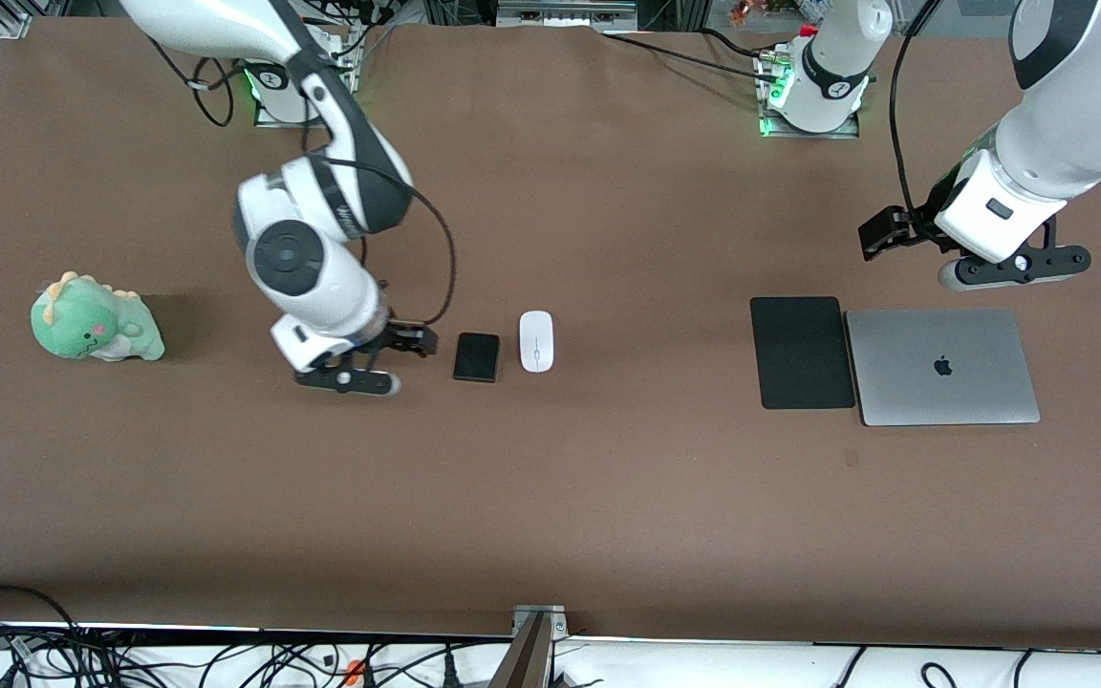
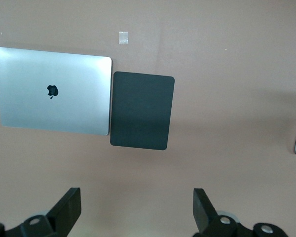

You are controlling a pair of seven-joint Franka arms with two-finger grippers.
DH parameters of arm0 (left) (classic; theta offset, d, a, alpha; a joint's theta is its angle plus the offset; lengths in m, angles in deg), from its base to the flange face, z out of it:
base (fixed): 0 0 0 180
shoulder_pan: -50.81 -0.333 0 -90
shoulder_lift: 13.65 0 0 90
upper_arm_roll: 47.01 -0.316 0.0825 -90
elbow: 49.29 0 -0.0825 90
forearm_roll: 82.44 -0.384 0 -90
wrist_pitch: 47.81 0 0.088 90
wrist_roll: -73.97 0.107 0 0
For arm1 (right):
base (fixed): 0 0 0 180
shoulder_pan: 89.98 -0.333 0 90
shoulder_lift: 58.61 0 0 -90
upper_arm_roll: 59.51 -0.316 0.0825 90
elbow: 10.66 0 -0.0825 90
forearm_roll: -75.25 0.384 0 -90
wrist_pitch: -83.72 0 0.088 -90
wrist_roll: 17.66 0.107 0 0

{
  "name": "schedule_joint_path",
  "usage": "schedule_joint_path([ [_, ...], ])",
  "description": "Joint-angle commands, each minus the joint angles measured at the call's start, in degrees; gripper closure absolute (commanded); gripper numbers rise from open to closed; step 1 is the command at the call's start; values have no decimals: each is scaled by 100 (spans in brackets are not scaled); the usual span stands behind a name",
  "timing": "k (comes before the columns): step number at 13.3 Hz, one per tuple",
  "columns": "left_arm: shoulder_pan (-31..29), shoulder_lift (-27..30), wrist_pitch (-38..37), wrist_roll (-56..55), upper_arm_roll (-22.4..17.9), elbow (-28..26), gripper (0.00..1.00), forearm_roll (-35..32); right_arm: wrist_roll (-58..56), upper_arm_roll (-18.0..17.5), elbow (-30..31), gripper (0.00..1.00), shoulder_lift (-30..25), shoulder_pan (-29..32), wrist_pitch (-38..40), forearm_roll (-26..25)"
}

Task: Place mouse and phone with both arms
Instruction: 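Reach the right gripper over the small black phone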

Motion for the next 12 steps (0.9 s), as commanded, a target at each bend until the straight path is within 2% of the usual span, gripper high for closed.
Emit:
schedule_joint_path([
  [1, 2, -50, -75, -60, 33, 99, 0, -26, 294, 54, -64, 0, 375, -307, -446, -18],
  [12, 19, -59, -75, -77, 42, 90, 0, -26, 821, 107, -55, 0, 1299, -791, -1695, -132],
])
